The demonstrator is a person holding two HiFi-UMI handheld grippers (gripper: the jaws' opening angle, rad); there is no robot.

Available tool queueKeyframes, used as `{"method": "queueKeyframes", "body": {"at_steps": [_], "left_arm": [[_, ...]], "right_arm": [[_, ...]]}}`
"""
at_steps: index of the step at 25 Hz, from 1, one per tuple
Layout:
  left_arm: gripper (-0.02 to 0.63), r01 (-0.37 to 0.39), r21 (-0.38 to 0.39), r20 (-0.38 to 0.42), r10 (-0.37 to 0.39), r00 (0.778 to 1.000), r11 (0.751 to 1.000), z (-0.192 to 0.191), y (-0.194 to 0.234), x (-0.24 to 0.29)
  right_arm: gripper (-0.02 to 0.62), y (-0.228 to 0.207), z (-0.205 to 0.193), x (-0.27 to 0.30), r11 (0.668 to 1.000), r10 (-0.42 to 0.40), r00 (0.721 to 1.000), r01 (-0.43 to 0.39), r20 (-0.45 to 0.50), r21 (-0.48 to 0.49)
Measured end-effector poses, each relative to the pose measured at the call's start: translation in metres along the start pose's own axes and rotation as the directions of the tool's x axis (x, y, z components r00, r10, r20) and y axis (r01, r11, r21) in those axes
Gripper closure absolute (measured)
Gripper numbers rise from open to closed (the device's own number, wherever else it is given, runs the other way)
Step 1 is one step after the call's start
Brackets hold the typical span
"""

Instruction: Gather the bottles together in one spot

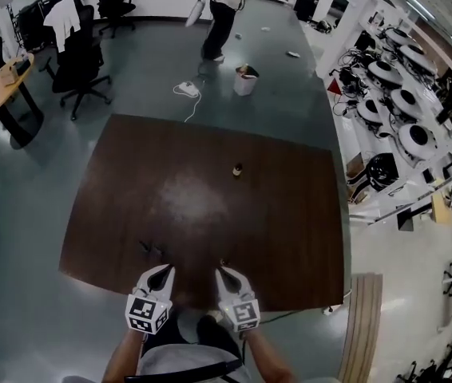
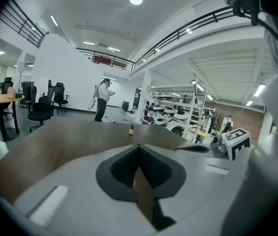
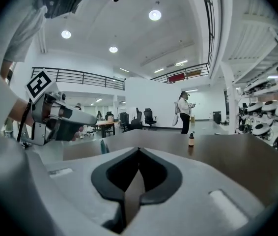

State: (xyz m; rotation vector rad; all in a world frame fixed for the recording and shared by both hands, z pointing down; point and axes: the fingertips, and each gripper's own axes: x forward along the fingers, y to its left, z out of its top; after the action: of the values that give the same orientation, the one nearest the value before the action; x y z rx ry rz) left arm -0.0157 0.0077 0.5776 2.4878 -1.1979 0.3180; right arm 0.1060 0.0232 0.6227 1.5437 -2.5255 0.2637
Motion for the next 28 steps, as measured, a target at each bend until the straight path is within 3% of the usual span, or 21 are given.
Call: {"method": "queueKeyframes", "body": {"at_steps": [11,16,25,28], "left_arm": [[0.604,0.087,0.033,-0.052,-0.085,0.995,0.996,-0.011,-0.026,0.028],[0.604,0.099,0.03,-0.081,-0.096,0.992,0.995,-0.019,-0.031,0.034],[0.604,0.093,0.015,-0.114,-0.091,0.989,0.996,-0.03,-0.027,0.034],[0.604,0.093,0.016,-0.121,-0.09,0.989,0.996,-0.031,-0.023,0.034]], "right_arm": [[0.589,-0.038,-0.03,-0.017,0.992,-0.123,0.992,0.123,-0.042,0.008],[0.541,-0.044,-0.051,-0.012,0.992,-0.123,0.989,0.125,-0.084,0.017],[0.377,-0.045,-0.096,0.012,0.993,-0.096,0.976,0.108,-0.197,0.052],[0.364,-0.048,-0.103,0.022,0.992,-0.104,0.97,0.116,-0.218,0.044]]}}
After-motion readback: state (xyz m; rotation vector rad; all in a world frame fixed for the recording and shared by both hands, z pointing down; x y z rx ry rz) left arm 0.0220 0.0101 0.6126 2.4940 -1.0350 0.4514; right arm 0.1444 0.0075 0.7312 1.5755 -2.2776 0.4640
